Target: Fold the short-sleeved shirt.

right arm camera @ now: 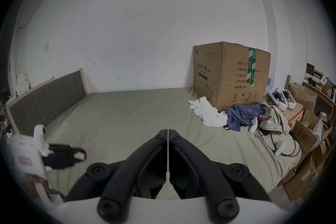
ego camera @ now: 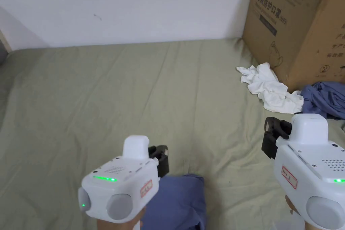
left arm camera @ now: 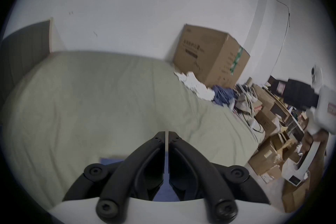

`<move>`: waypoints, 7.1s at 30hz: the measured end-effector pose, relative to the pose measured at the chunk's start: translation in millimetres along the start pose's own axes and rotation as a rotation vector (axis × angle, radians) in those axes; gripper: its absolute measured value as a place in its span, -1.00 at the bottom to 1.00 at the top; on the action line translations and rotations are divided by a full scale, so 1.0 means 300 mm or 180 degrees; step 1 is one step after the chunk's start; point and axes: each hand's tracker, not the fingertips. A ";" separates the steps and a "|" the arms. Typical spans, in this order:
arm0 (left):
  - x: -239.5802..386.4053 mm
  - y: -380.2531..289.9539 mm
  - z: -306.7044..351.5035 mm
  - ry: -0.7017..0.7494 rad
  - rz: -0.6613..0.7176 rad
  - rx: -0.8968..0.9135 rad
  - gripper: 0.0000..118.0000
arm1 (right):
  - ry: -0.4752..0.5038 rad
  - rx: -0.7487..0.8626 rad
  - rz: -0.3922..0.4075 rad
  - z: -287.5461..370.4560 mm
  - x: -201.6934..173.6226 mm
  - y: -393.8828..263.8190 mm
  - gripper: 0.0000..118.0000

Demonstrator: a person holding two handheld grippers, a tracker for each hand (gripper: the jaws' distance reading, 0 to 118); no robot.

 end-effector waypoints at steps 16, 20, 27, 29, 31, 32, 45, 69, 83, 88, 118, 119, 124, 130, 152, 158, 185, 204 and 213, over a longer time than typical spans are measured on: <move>-0.244 0.117 0.277 0.1034 -0.0287 0.1068 -0.88 | 0.0231 0.0219 0.0066 0.017 -0.170 -0.012 -0.95; -0.288 0.112 0.316 0.1140 -0.0186 0.1115 -0.88 | 0.0292 0.0162 0.0054 0.003 -0.211 -0.055 -0.95; -0.343 0.083 0.351 0.1208 -0.0028 0.1071 -0.88 | 0.0490 -0.0282 0.0067 -0.097 -0.303 -0.254 -0.95; -0.357 0.072 0.354 0.1207 -0.0004 0.1030 -0.88 | 0.0571 -0.0488 0.0085 -0.138 -0.335 -0.332 -0.95; -0.368 0.060 0.357 0.1229 0.0011 0.0985 -0.88 | 0.0621 -0.0661 0.0124 -0.168 -0.375 -0.403 -0.95; -0.373 0.053 0.358 0.1229 0.0021 0.0965 -0.88 | 0.0658 -0.0723 0.0147 -0.185 -0.387 -0.436 -0.95; -0.433 -0.067 0.277 0.0992 0.0385 0.0277 -0.87 | 0.0492 -0.1501 0.0242 -0.342 -0.445 -0.780 -0.94; -0.466 -0.321 -0.231 -0.0574 0.1693 -0.1844 0.77 | 0.0650 -0.1454 0.0164 -0.326 -0.412 -0.759 -0.94; -0.403 -0.272 -0.222 -0.0419 0.1139 -0.1864 -0.58 | 0.0758 -0.1359 -0.0014 -0.303 -0.371 -0.645 -0.94; -0.508 -0.191 -0.160 -0.0314 0.1084 -0.1729 -0.60 | 0.0730 -0.1044 -0.0039 -0.276 -0.340 -0.526 -0.94; -1.557 0.015 0.390 0.1908 0.1226 -0.1826 -0.60 | 0.0947 -0.0732 0.0200 -0.362 -0.560 -0.324 -0.94; -1.559 0.011 0.389 0.1920 0.1224 -0.1836 -0.60 | 0.0938 -0.0739 0.0201 -0.364 -0.557 -0.322 -0.94; -1.537 0.038 0.399 0.2040 0.1149 -0.1834 0.50 | 0.0911 -0.0705 0.0184 -0.359 -0.532 -0.299 -0.94; -1.440 0.148 0.471 0.1962 0.1050 -0.1463 0.62 | 0.0947 -0.0552 0.0148 -0.331 -0.509 -0.246 -0.94; -0.700 0.560 0.702 0.1740 0.0216 0.1285 0.70 | 0.0741 0.0545 0.0351 -0.117 -0.400 0.186 -0.94; -0.443 0.526 0.636 0.1830 -0.0251 0.1850 0.70 | 0.0589 0.0761 0.0312 -0.060 -0.348 0.259 -0.94; -0.063 0.261 0.308 0.1314 -0.0629 0.1792 -0.91 | 0.0145 0.0930 0.0304 0.062 -0.235 0.236 -0.94; -0.077 0.234 0.311 0.1384 -0.0679 0.1752 -0.91 | 0.0123 0.0873 0.0289 0.057 -0.221 0.210 -0.94; -0.079 0.233 0.317 0.1398 -0.0708 0.1750 -0.91 | 0.0132 0.0882 0.0289 0.054 -0.222 0.211 -0.94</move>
